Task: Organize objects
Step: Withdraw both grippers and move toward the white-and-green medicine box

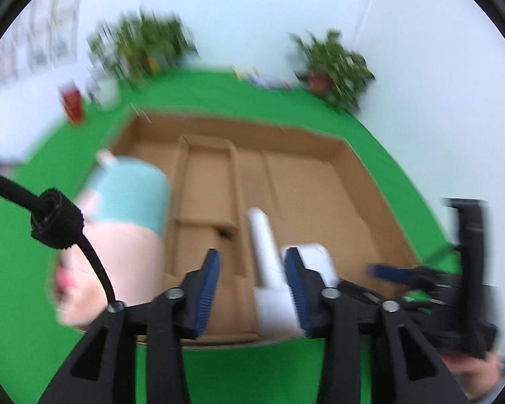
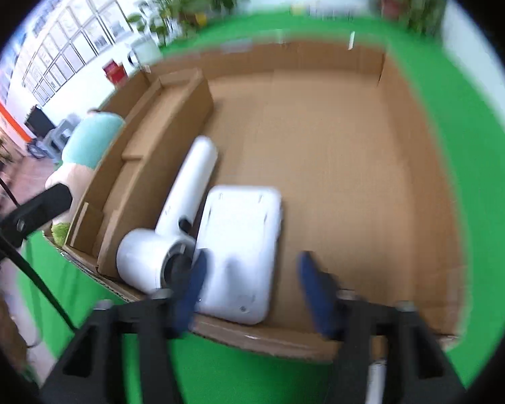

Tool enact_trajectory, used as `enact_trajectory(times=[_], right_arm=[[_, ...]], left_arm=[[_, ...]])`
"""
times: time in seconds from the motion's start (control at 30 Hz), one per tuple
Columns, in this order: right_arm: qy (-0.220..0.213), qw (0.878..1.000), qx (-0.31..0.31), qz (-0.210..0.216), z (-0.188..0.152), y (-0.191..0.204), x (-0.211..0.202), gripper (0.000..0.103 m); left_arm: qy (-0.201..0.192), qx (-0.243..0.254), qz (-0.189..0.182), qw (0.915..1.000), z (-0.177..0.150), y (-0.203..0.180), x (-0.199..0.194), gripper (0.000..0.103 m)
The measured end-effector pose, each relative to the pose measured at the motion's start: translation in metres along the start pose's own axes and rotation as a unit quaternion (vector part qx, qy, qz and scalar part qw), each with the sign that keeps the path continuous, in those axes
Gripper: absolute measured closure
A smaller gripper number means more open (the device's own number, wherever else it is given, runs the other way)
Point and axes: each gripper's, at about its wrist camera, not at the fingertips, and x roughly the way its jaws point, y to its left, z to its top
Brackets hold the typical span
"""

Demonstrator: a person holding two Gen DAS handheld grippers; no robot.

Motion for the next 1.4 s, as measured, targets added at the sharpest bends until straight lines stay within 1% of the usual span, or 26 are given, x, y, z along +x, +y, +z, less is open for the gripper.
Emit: enact_trajectory(times=[0.03, 0.07, 0.1, 0.13, 0.17, 0.2, 0.27, 0.3, 0.37, 0.47, 0.53, 0.67, 0.77, 0.8, 0.87, 0.9, 0.93, 1.0, 1.03, 1.1, 1.17, 1.23, 1.27, 1.3, 1.4], right_arm=[[-0.031, 0.999, -0.020, -0.014, -0.005, 0.007, -0.012, 0.018], [-0.053, 0.998, -0.036, -0.026, -0.010, 0.013, -0.021, 0.019], [-0.080, 0.994, -0.053, -0.049, -0.018, 0.019, -0.031, 0.018], [-0.098, 0.991, -0.060, -0.065, -0.025, 0.022, -0.039, 0.018], [-0.124, 0.987, -0.063, -0.086, -0.035, 0.026, -0.048, 0.017], [-0.143, 0.982, -0.062, -0.103, -0.042, 0.027, -0.055, 0.017], [-0.174, 0.974, -0.048, -0.138, -0.059, 0.028, -0.069, 0.017], [-0.183, 0.973, -0.038, -0.138, -0.067, 0.026, -0.075, 0.017], [-0.198, 0.972, -0.021, -0.123, -0.080, 0.026, -0.083, 0.016], [-0.216, 0.968, -0.037, -0.121, -0.097, 0.032, -0.091, 0.015], [-0.221, 0.967, -0.050, -0.120, -0.100, 0.038, -0.093, 0.015], [-0.235, 0.965, -0.050, -0.106, -0.108, 0.041, -0.102, 0.015], [-0.225, 0.970, -0.040, -0.084, -0.108, 0.037, -0.106, 0.015], [-0.228, 0.970, -0.039, -0.079, -0.109, 0.035, -0.110, 0.015], [-0.236, 0.967, -0.047, -0.085, -0.115, 0.037, -0.116, 0.014], [-0.236, 0.966, -0.052, -0.093, -0.118, 0.037, -0.117, 0.012], [-0.229, 0.966, -0.052, -0.105, -0.118, 0.035, -0.115, 0.012], [-0.212, 0.970, -0.045, -0.108, -0.122, 0.026, -0.110, 0.012], [-0.202, 0.973, -0.040, -0.107, -0.126, 0.018, -0.106, 0.012], [-0.179, 0.975, -0.032, -0.126, -0.136, 0.000, -0.097, 0.012], [-0.159, 0.978, -0.017, -0.134, -0.147, -0.016, -0.091, 0.012], [-0.124, 0.986, 0.018, -0.112, -0.158, -0.035, -0.085, 0.012], [-0.111, 0.989, 0.035, -0.094, -0.163, -0.042, -0.084, 0.012], [-0.104, 0.990, 0.045, -0.089, -0.168, -0.046, -0.083, 0.012], [-0.083, 0.991, 0.030, -0.100, -0.175, -0.042, -0.075, 0.012]], left_arm=[[-0.020, 0.006, 0.020, 0.9996, -0.003, -0.002, -0.008, 0.038], [-0.044, 0.010, 0.039, 0.9982, -0.007, -0.004, -0.017, 0.023], [-0.071, 0.011, 0.058, 0.9957, -0.012, -0.006, -0.027, 0.015], [-0.097, 0.009, 0.069, 0.9928, -0.018, -0.007, -0.036, 0.005], [-0.112, 0.009, 0.075, 0.9908, -0.022, -0.008, -0.042, 0.000], [-0.126, 0.013, 0.085, 0.9883, -0.028, -0.010, -0.047, 0.000], [-0.124, 0.022, 0.099, 0.9872, -0.038, -0.012, -0.051, 0.000], [-0.115, 0.026, 0.101, 0.9879, -0.043, -0.013, -0.050, 0.000], [-0.105, 0.031, 0.111, 0.9878, -0.054, -0.015, -0.053, 0.000], [-0.114, 0.035, 0.131, 0.9842, -0.072, -0.020, -0.064, 0.000], [-0.120, 0.034, 0.140, 0.9822, -0.086, -0.023, -0.074, 0.001], [-0.120, 0.056, 0.153, 0.9792, -0.104, -0.032, -0.087, 0.001], [-0.118, 0.057, 0.142, 0.9811, -0.109, -0.033, -0.093, 0.001], [-0.117, 0.057, 0.140, 0.9816, -0.111, -0.032, -0.094, 0.001], [-0.116, 0.059, 0.145, 0.9810, -0.116, -0.033, -0.097, 0.002], [-0.115, 0.058, 0.148, 0.9806, -0.114, -0.032, -0.096, 0.003], [-0.113, 0.060, 0.150, 0.9804, -0.112, -0.032, -0.095, 0.003], [-0.106, 0.065, 0.155, 0.9801, -0.114, -0.033, -0.094, 0.003], [-0.102, 0.068, 0.156, 0.9801, -0.115, -0.033, -0.093, 0.003], [-0.092, 0.077, 0.156, 0.9805, -0.121, -0.030, -0.089, 0.003], [-0.082, 0.076, 0.155, 0.9816, -0.128, -0.027, -0.085, 0.003], [-0.068, 0.068, 0.147, 0.9845, -0.137, -0.022, -0.081, 0.003], [-0.059, 0.064, 0.140, 0.9863, -0.141, -0.020, -0.078, 0.003], [-0.049, 0.060, 0.133, 0.9882, -0.145, -0.019, -0.074, 0.003], [-0.035, 0.054, 0.119, 0.9908, -0.155, -0.018, -0.069, 0.003]])
